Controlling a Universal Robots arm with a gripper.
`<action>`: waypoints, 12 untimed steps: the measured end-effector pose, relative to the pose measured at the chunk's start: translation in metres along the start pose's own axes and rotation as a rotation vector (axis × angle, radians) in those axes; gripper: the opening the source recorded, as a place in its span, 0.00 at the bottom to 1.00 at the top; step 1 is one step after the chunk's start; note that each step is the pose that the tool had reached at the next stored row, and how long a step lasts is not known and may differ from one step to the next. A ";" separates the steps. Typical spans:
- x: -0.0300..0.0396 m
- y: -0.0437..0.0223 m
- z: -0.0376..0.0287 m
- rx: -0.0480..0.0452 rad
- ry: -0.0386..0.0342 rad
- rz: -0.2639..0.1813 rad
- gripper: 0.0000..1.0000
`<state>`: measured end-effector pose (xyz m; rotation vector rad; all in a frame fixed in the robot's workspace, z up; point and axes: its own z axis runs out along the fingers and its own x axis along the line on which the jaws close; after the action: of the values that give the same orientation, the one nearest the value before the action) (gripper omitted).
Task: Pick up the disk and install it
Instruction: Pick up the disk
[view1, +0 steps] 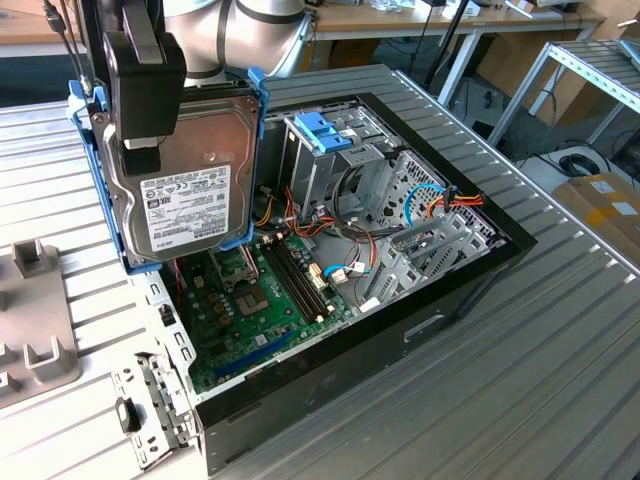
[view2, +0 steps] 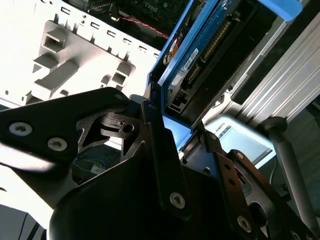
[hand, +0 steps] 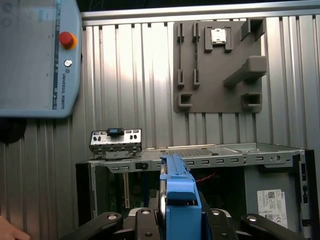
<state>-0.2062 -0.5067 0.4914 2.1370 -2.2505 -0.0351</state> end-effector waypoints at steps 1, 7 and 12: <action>0.0002 -0.0001 0.0000 0.0000 0.0000 0.000 0.37; 0.0011 -0.0012 0.0000 0.0000 0.0000 0.000 0.37; 0.0019 -0.0021 0.0000 0.0000 0.0000 0.000 0.37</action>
<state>-0.2041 -0.5087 0.4913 2.1369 -2.2505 -0.0351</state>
